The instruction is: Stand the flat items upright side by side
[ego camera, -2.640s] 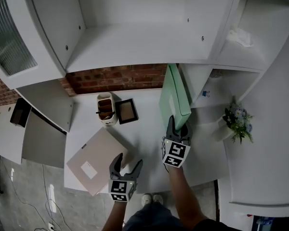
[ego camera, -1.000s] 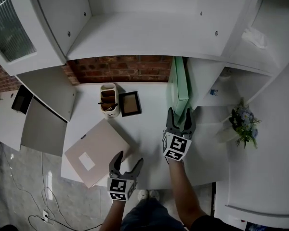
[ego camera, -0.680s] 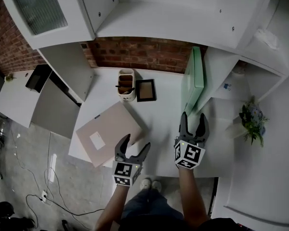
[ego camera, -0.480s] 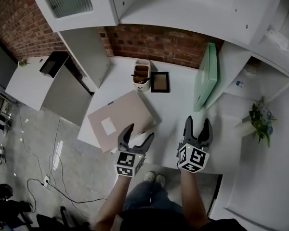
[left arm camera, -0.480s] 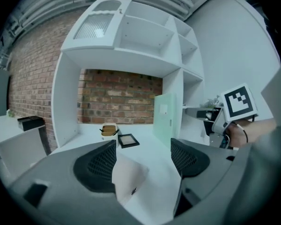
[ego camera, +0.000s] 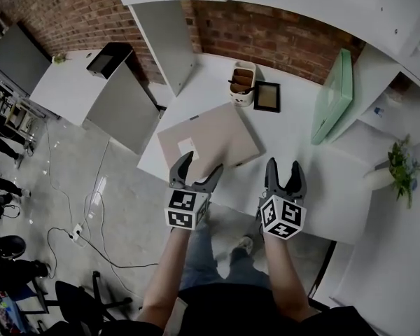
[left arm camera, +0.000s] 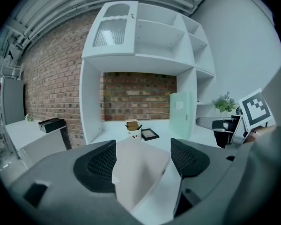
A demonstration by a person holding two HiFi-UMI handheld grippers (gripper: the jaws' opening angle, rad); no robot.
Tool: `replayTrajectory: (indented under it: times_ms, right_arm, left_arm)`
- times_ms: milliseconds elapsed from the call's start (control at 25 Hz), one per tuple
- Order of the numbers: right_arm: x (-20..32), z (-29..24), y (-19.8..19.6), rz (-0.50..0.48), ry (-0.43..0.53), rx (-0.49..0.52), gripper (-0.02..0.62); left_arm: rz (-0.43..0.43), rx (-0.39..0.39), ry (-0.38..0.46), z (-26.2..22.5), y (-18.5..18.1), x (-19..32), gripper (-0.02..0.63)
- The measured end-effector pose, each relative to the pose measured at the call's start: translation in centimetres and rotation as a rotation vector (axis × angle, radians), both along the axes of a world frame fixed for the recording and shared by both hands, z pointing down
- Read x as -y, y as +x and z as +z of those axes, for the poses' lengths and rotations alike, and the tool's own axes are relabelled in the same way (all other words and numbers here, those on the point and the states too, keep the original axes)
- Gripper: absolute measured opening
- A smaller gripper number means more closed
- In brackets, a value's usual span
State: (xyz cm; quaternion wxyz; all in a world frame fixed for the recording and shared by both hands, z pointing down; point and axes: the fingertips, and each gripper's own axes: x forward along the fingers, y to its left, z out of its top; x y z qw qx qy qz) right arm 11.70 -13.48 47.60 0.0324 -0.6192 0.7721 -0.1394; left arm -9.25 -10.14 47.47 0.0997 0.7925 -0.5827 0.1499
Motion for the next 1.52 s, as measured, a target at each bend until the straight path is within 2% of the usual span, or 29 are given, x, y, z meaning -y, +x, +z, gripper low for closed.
replayTrajectory:
  times_ms: [160, 320, 440, 680, 840, 1080, 1320, 1520]
  right_arm:
    - [0.8, 0.2, -3.1, -0.008, -0.014, 0.011, 0.276]
    - [2.5, 0.7, -5.7, 0.051, -0.03, 0.013, 0.276]
    - [3.6, 1.3, -7.9, 0.121, -0.048, 0.008, 0.276]
    - [4.8, 2.9, -11.3, 0.281, -0.102, 0.025, 0.277]
    - [4.0, 4.0, -12.4, 0.389, -0.168, 0.066, 0.304]
    - [2.3, 6.7, -13.4, 0.445, -0.285, 0.122, 0.342]
    - [0.4, 10.9, -13.8, 0.447, -0.431, 0.216, 0.361]
    - [0.0, 13.9, -14.7, 0.46, -0.498, 0.297, 0.373]
  left_arm:
    - [-0.017, 0.02, -0.011, -0.1, -4.2, 1.0, 0.341]
    - [0.016, 0.043, -0.033, 0.5, -8.7, 3.3, 0.341]
    - [0.084, 0.052, -0.074, 1.7, -11.8, 5.7, 0.341]
    - [0.286, 0.08, -0.169, 4.4, -15.7, 10.7, 0.341]
    - [0.45, 0.09, -0.248, 6.3, -15.9, 13.4, 0.341]
    - [0.611, 0.061, -0.357, 8.7, -14.8, 16.3, 0.341]
    - [0.718, 0.05, -0.507, 11.4, -12.4, 17.8, 0.341]
    - [0.799, 0.051, -0.648, 13.9, -10.9, 17.6, 0.341]
